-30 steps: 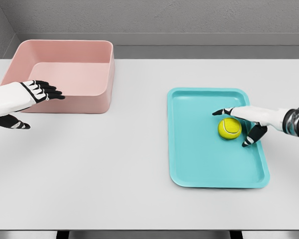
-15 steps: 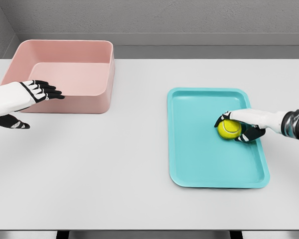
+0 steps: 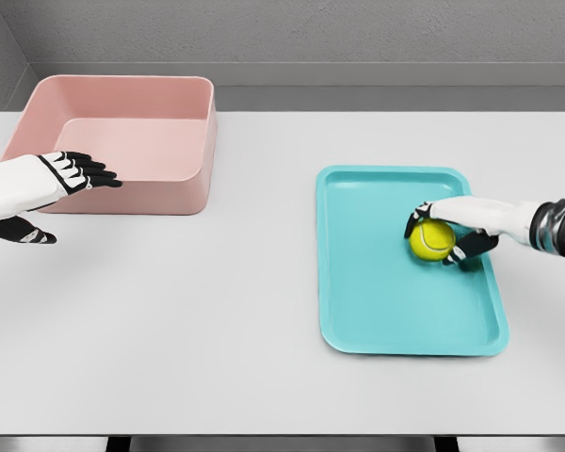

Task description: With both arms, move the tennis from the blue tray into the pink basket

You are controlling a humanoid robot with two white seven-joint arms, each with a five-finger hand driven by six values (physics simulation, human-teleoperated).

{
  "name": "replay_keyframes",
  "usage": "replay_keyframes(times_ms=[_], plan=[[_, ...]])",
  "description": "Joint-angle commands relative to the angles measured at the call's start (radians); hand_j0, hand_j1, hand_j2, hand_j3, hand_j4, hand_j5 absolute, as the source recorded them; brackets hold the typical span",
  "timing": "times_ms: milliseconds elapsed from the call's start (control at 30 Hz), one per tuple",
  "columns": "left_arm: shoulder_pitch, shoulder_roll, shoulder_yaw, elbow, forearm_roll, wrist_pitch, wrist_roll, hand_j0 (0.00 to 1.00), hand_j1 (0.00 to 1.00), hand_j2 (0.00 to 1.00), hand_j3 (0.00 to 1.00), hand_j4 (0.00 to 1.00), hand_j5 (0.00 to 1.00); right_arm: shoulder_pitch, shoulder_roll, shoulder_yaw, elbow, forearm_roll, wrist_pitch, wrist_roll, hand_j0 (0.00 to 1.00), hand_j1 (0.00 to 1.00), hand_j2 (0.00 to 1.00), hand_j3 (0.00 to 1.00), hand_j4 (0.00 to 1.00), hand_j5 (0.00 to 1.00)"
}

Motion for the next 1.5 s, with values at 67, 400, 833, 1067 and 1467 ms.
replay_keyframes(times_ms=[67, 400, 833, 1067, 1467], plan=[[0.0, 0.001, 0.001, 0.0, 0.006, 0.002, 0.0, 1.0, 1.0, 1.0, 1.0, 1.0, 1.0, 0.0, -0.001, -0.017, -0.017, -0.002, 0.0, 0.0, 0.45, 0.45, 0.45, 0.45, 0.45, 0.45], [0.0, 0.001, 0.001, 0.001, 0.006, 0.002, 0.0, 1.0, 1.0, 1.0, 1.0, 1.0, 1.0, -0.038, 0.028, -0.017, -0.043, -0.003, 0.0, 0.0, 0.43, 0.43, 0.43, 0.43, 0.43, 0.43], [0.0, 0.003, 0.001, 0.001, 0.006, 0.002, 0.0, 1.0, 1.0, 1.0, 1.0, 1.0, 1.0, -0.087, 0.086, -0.005, -0.092, -0.003, -0.029, 0.0, 0.42, 0.42, 0.42, 0.42, 0.42, 0.42], [-0.002, 0.003, 0.002, 0.003, 0.006, 0.002, 0.002, 1.0, 1.0, 1.0, 1.0, 1.0, 1.0, -0.118, 0.116, 0.021, -0.092, -0.005, -0.094, 0.0, 0.39, 0.39, 0.39, 0.39, 0.39, 0.39], [0.0, 0.003, 0.001, 0.0, 0.006, 0.002, 0.002, 1.0, 1.0, 1.0, 1.0, 1.0, 1.0, -0.21, 0.205, 0.136, -0.094, -0.005, -0.097, 0.0, 0.36, 0.36, 0.36, 0.36, 0.36, 0.36]])
